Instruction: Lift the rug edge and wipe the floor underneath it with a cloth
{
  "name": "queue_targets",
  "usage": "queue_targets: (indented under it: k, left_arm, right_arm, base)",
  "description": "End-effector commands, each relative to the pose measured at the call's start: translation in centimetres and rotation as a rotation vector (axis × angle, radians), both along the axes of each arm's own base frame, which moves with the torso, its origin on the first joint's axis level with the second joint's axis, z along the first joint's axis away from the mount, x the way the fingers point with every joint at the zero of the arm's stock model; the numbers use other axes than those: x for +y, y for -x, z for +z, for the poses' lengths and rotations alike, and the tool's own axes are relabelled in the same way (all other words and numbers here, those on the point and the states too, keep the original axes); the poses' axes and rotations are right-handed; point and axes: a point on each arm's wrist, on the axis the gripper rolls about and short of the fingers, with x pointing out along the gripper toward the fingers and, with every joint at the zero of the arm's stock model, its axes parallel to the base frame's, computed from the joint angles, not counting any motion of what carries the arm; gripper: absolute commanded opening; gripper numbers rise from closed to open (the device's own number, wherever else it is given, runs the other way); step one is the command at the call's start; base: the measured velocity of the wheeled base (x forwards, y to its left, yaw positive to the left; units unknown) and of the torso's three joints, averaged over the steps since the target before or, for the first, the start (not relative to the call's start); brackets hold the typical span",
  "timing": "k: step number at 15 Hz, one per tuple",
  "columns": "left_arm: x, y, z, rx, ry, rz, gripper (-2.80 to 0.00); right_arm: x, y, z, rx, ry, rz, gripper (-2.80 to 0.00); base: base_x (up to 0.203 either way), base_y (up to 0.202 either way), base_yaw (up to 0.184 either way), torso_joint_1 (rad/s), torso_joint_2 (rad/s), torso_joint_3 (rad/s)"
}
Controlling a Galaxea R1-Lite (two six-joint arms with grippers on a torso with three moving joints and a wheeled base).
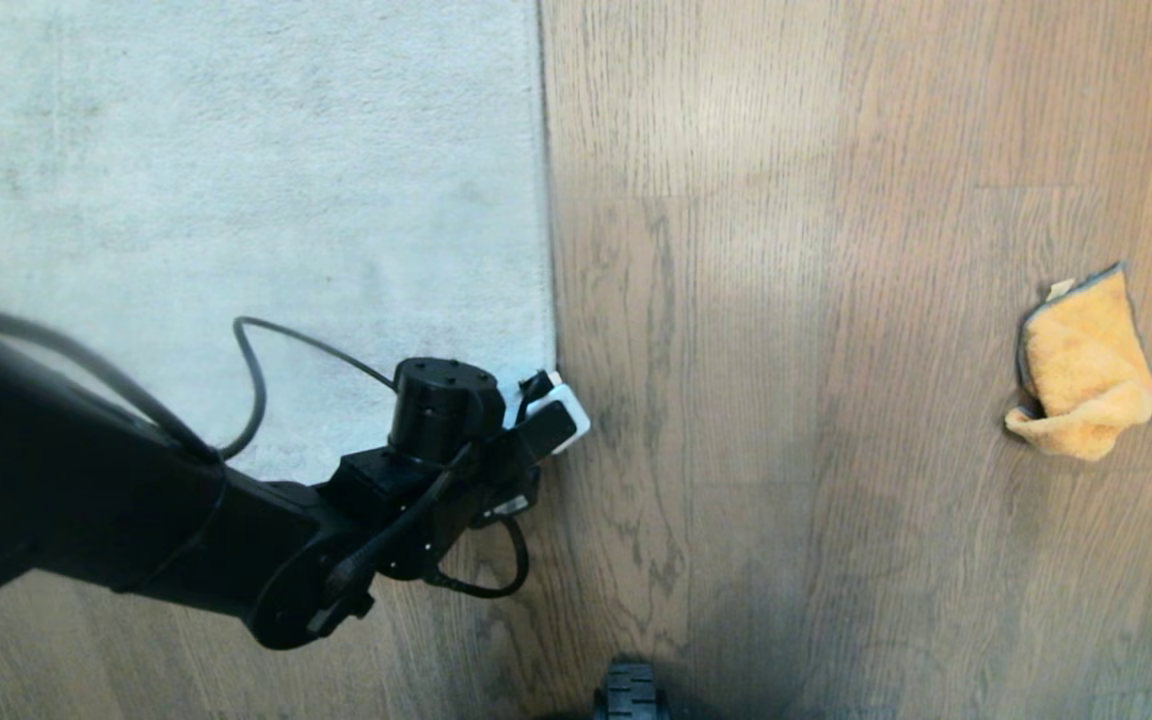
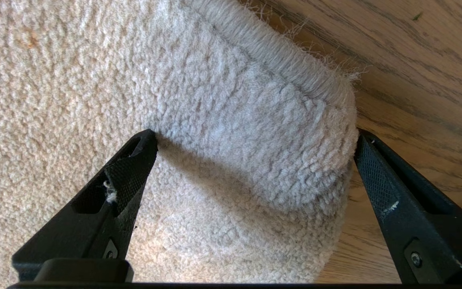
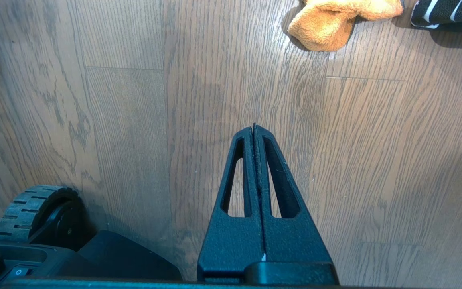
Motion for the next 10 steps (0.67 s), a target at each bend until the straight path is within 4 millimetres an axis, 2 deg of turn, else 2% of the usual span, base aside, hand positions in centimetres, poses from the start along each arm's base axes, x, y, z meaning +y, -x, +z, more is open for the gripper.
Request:
queue_targets:
  k: [1, 2, 6, 10]
  left_arm:
    - [0.0, 0.1, 0.0, -0.001, 0.002, 0.002, 0.00]
    - [0.1, 0.1, 0.0, 0.000, 0.004, 0.004, -2.80]
    - [0.5, 0.7, 0.6, -0.008, 0.030, 0.013, -2.80]
    - [3.0, 1.3, 2.4, -0.040, 0.051, 0.068, -2.80]
  right_arm:
    - [0.0, 0.0, 0.0, -0.001, 0.001, 0.000, -2.80]
    - [0.0, 0.0, 0.0, 0.000, 0.001, 0.000, -2.80]
    - [0.0, 0.0, 0.0, -0.001, 0.001, 0.000, -2.80]
    - [0.0, 0.0, 0.0, 0.001, 0.001, 0.000, -2.80]
  base:
    - [0.000, 0.000, 0.000, 0.000, 0.00, 0.000]
    - [0.000, 0.000, 0.000, 0.000, 0.00, 0.000]
    - [0.000, 0.000, 0.000, 0.000, 0.00, 0.000]
    - [0.000, 0.000, 0.000, 0.000, 0.00, 0.000]
